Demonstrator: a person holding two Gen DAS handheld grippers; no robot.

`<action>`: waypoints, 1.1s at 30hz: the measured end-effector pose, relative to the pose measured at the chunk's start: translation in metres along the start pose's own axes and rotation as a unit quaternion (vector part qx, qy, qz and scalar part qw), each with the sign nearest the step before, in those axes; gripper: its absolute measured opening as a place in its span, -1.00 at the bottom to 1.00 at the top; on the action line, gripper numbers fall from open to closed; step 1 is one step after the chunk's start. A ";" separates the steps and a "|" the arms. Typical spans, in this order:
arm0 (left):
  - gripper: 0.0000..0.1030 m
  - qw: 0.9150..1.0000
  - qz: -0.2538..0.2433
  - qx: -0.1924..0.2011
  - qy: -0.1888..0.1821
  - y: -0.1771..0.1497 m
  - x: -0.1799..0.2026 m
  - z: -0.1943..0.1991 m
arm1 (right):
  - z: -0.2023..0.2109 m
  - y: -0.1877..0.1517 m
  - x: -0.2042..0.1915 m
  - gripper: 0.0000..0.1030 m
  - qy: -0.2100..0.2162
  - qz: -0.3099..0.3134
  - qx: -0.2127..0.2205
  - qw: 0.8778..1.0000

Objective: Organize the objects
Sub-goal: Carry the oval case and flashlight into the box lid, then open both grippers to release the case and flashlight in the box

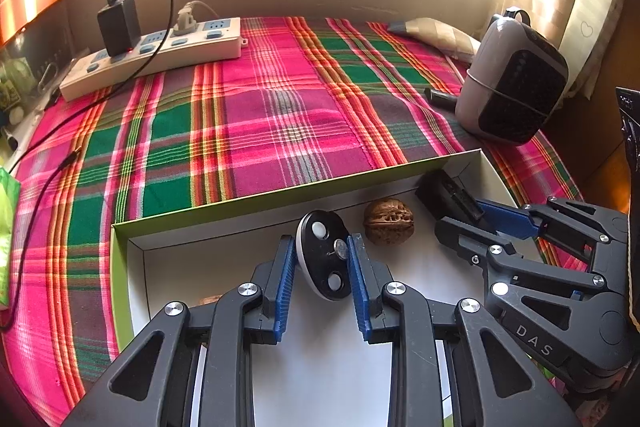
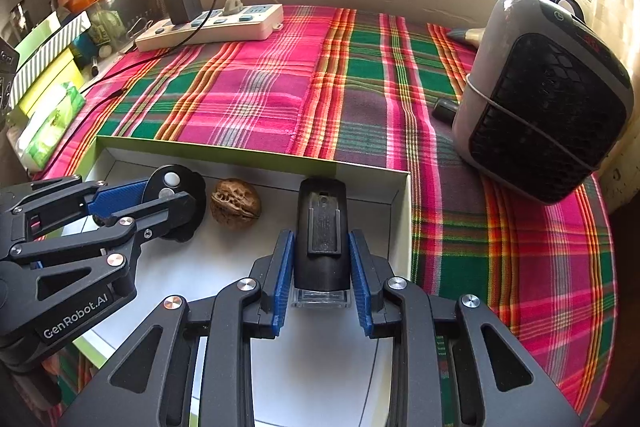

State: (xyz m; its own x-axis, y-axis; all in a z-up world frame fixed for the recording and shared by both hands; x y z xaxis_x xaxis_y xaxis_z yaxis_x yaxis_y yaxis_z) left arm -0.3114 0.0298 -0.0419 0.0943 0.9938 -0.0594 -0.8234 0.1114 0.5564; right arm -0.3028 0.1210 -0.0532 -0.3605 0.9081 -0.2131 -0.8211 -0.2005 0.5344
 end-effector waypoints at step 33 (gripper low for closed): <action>-0.28 1.000 0.009 0.015 0.004 -0.004 -0.007 0.020 | 0.014 -0.002 -0.006 -0.23 -0.008 0.002 0.017 1.000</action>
State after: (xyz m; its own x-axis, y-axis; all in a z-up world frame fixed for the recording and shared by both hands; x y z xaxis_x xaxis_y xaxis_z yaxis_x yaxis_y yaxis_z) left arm -0.2977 0.0228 -0.0268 0.0750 0.9956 -0.0556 -0.8074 0.0934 0.5825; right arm -0.2931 0.1211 -0.0419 -0.3562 0.9134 -0.1971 -0.8041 -0.1922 0.5625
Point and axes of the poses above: each gripper's, at about its wrist camera, not at the fingertips, and z roughly against the way its jaws point, x to its right, y to its top, the point moved 8 cm from there along -z, roughly the way its jaws point, and after that the axes turned 14 degrees about y, right-handed, at the moved point
